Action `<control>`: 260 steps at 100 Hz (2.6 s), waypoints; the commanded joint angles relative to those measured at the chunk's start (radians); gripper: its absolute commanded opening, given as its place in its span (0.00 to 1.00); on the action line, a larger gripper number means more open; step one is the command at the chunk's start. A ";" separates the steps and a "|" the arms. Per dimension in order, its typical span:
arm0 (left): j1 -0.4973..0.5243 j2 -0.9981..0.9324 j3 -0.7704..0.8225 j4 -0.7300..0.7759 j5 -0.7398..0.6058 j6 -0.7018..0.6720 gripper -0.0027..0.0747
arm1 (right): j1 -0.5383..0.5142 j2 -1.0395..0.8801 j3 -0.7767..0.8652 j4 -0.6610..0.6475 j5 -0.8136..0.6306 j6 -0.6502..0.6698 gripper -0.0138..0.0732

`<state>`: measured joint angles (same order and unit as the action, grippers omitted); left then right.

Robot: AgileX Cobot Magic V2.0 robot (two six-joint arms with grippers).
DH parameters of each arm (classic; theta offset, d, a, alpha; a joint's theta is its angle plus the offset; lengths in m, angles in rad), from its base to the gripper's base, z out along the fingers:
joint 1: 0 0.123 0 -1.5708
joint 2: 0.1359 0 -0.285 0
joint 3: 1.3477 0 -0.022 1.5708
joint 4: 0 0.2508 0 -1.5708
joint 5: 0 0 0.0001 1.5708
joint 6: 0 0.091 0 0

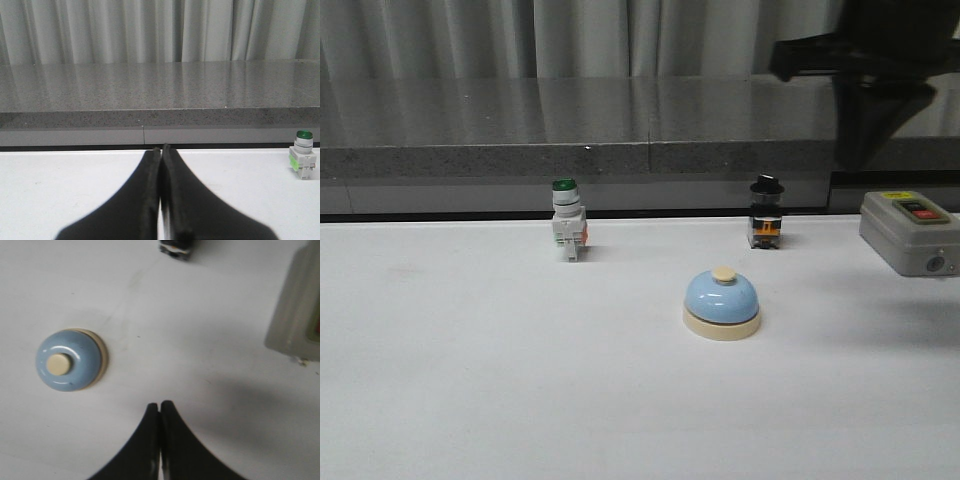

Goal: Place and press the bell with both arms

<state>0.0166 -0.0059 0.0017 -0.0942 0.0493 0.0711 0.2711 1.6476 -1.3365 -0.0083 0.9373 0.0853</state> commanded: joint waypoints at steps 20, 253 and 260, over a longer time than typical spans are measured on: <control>-0.007 -0.030 0.042 -0.009 -0.071 -0.007 0.01 | -0.178 -0.215 0.141 0.019 -0.062 -0.012 0.09; -0.007 -0.030 0.042 -0.009 -0.069 -0.007 0.01 | -0.256 -1.672 1.348 -0.047 -0.949 -0.011 0.09; -0.007 -0.030 0.042 -0.009 -0.069 -0.007 0.01 | -0.256 -1.672 1.348 -0.047 -0.949 -0.011 0.09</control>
<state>0.0166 -0.0059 0.0017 -0.0942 0.0527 0.0704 0.0189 -0.0127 0.0264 -0.0407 0.0760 0.0831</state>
